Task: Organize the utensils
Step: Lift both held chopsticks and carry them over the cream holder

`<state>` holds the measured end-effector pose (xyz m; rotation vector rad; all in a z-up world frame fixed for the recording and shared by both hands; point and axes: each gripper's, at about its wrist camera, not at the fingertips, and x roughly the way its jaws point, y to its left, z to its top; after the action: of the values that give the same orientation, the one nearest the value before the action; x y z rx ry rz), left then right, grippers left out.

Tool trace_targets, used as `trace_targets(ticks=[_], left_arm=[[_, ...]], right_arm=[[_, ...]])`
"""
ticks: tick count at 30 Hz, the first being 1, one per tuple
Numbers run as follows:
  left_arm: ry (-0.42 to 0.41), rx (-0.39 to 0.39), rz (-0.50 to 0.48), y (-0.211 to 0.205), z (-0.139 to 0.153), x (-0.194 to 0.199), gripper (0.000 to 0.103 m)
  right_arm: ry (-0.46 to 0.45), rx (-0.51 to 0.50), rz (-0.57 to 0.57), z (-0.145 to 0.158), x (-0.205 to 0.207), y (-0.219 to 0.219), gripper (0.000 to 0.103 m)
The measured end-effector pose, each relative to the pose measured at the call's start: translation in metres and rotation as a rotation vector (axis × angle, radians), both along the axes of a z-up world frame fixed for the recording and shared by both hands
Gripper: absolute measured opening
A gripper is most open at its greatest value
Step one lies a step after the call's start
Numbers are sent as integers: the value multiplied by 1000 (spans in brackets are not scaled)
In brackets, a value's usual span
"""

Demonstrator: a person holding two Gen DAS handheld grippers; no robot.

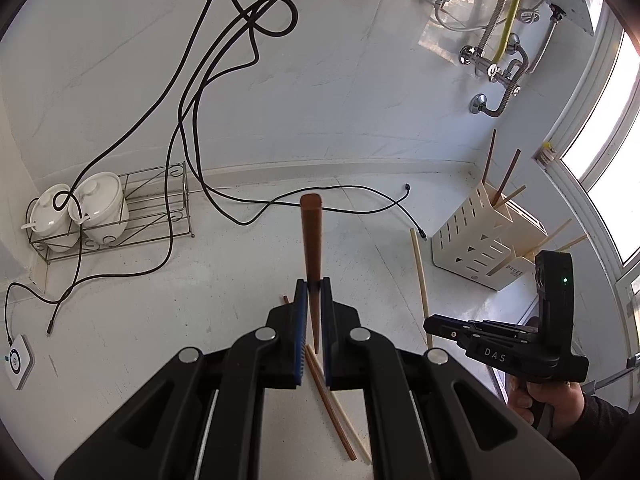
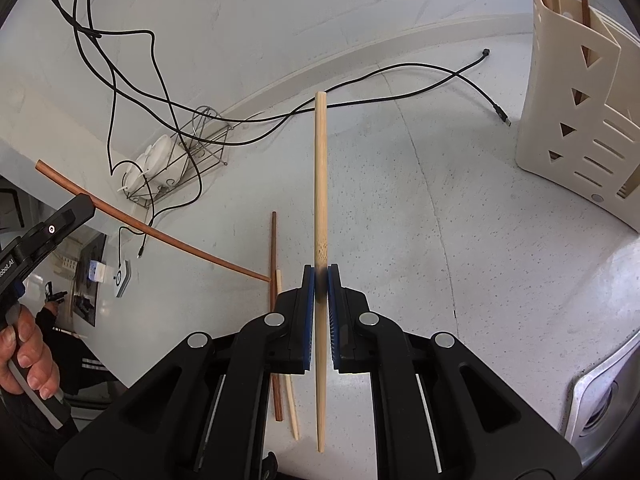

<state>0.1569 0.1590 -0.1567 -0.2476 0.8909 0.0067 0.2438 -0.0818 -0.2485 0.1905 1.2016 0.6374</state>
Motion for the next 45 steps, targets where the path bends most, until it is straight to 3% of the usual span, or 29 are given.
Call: trace_targets(ticks=[18,29,40,45], left_arm=[[-101,62,-108,-34,52,22,6],[-200,65,-217,-79,95,54,6],[-294,53,-331,-129,137,91,6],[-349,85,-373,-150,162,109,6]], right_arm=[[-116,63,-119,41,7,-41,6],[-316,14,-267,99,20,-101,6],[-460,-25,-396,143,32,-157,6],[-506,-32,-447,159,39,-181,6]])
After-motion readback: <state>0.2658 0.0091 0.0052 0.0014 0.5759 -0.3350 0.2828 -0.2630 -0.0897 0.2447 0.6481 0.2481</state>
